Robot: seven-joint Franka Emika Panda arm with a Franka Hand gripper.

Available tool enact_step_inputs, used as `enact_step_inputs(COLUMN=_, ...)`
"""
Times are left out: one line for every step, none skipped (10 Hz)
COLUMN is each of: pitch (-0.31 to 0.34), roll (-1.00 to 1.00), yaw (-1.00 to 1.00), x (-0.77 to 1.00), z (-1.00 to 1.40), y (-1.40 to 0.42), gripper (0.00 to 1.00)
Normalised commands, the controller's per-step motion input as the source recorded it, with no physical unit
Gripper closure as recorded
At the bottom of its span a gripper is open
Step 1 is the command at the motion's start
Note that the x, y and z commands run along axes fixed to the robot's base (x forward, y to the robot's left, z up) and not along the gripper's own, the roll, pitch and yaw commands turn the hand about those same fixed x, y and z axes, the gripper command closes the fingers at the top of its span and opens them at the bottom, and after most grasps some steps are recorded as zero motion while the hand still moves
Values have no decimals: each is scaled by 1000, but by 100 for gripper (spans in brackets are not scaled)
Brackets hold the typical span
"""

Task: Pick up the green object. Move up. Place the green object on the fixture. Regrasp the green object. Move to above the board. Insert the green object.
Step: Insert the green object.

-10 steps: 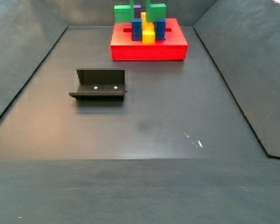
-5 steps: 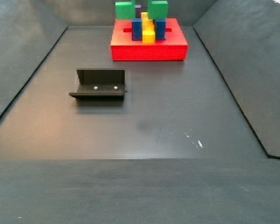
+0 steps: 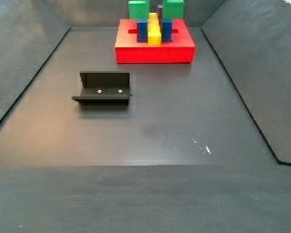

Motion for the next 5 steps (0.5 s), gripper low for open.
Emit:
enact_step_inputs(pitch=0, roll=0, yaw=89, x=29, z=-40, y=0, gripper=100)
enact_step_inputs(pitch=0, roll=-11, yaw=66, x=203, z=-51, y=-57, gripper=100)
enact_step_inputs(pitch=0, roll=-24, yaw=37, x=271, z=-86, y=-69, gripper=100)
enact_step_inputs(pitch=0, roll=-27, yaw=29, x=274, z=-86, y=-69, gripper=100)
enact_step_inputs(pitch=0, roll=-4, yaw=23, x=194, z=-114, y=-46, gripper=100)
